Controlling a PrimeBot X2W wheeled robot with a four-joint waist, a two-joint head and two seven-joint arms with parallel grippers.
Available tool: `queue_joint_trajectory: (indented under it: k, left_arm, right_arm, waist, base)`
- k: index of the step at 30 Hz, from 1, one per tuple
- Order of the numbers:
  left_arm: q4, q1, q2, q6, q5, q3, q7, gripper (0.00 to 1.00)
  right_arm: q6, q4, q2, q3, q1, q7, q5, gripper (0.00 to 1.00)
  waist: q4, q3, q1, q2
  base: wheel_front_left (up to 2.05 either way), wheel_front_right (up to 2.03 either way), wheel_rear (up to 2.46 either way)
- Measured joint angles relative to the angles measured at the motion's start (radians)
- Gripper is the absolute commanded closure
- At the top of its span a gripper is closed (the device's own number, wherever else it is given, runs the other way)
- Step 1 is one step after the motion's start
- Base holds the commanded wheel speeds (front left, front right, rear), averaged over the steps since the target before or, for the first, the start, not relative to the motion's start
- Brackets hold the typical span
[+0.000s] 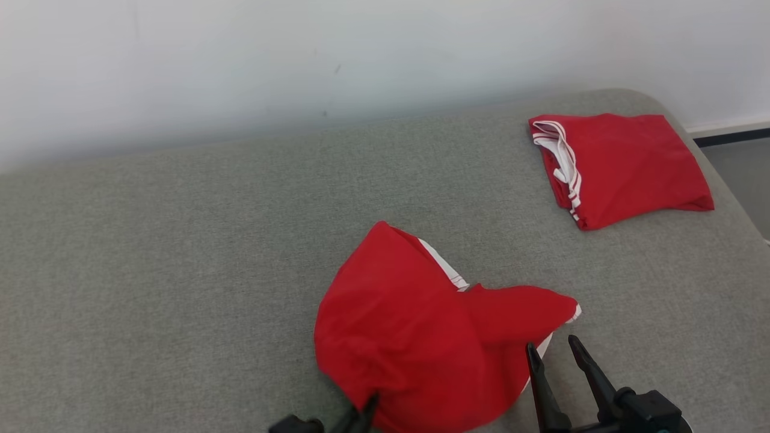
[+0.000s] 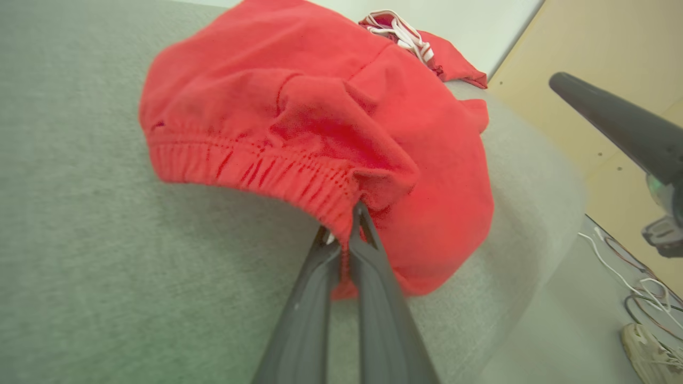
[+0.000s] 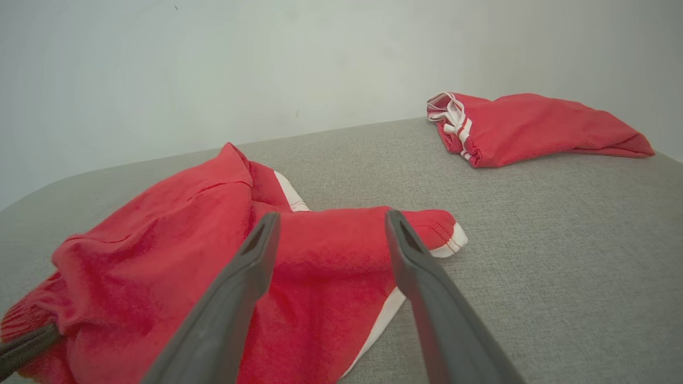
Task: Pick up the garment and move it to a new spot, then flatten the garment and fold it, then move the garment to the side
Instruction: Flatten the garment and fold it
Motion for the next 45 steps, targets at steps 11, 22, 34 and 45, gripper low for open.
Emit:
queue_joint_trajectory:
  k: [11, 22, 34, 45]
  left_arm:
    - [-0.255, 0.045, 0.125, 0.000, 0.102, 0.263, 0.000, 1.00]
    - [-0.203, 0.193, 0.168, 0.003, 0.150, 0.364, 0.000, 1.00]
    - [-0.323, 0.202, 0.100, 0.017, 0.238, 0.501, 0.000, 0.00]
    - [-0.464, 0.305, 0.046, 0.034, 0.315, 0.671, 0.000, 0.00]
  right_arm:
    - [0.000, 0.009, 0.004, -0.010, 0.019, 0.000, 0.000, 0.00]
    - [0.000, 0.021, 0.004, -0.013, 0.028, 0.000, 0.002, 0.00]
    - [0.000, 0.022, 0.002, -0.026, 0.049, 0.000, 0.006, 0.00]
    - [0.000, 0.076, -0.004, 0.004, 0.067, -0.001, 0.021, 0.00]
  waist:
    - [0.077, -0.030, 0.0000, 0.0000]
    - [0.119, -0.068, -0.0001, 0.0000]
    - [0.161, -0.098, -0.0001, 0.0000]
    - [0.207, -0.120, -0.0001, -0.0001]
  base:
    - [0.00, 0.00, 0.00]
    - [0.00, 0.00, 0.00]
    - [0.00, 0.00, 0.00]
    - [0.00, 0.00, 0.00]
